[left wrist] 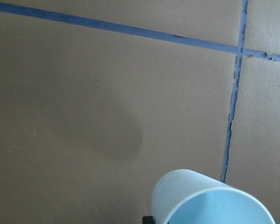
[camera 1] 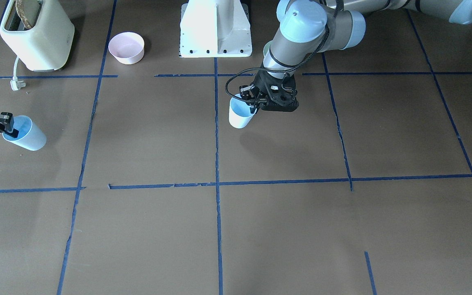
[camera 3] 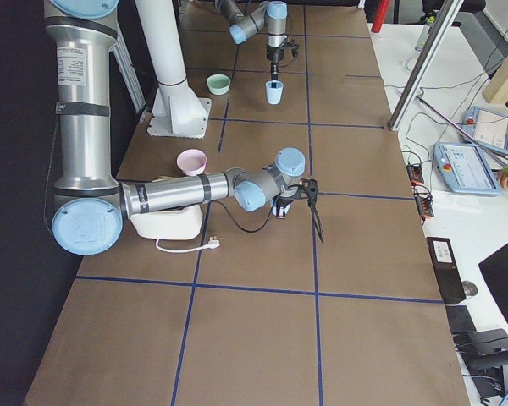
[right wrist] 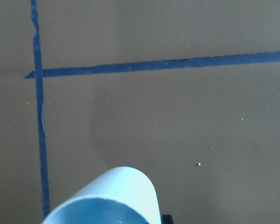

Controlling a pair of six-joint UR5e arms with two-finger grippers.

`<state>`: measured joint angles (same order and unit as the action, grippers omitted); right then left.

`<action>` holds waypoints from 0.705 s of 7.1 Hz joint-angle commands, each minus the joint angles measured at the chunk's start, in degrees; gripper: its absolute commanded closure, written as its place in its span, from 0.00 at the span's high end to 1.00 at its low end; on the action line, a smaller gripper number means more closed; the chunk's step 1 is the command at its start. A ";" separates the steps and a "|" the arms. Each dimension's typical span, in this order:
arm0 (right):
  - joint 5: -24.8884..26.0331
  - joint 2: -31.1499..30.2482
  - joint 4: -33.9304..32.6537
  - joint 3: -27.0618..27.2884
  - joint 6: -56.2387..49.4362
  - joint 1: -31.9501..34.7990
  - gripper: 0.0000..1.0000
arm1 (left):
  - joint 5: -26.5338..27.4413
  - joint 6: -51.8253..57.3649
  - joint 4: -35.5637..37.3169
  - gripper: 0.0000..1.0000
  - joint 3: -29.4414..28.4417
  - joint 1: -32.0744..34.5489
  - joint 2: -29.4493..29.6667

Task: Stack blue cups with both arms
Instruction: 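Carry the left gripper's cup to table center while the right gripper lifts its cup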

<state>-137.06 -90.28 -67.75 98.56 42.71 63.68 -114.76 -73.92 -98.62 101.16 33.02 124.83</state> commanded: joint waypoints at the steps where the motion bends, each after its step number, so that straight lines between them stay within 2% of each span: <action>1: -3.12 3.52 -4.04 0.41 0.00 3.11 0.00 | 5.84 0.18 0.18 0.00 -2.79 -3.56 3.47; 3: -3.83 4.06 -6.33 2.86 0.09 3.64 0.00 | 8.41 0.36 0.01 0.00 -8.59 -4.80 7.35; 5: -3.92 4.33 -6.87 3.57 0.09 3.56 0.00 | 8.41 0.62 -0.17 0.00 -10.19 -5.07 7.36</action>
<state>-140.89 -86.10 -74.28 101.66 42.79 67.21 -106.52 -73.47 -98.68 92.00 28.13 131.99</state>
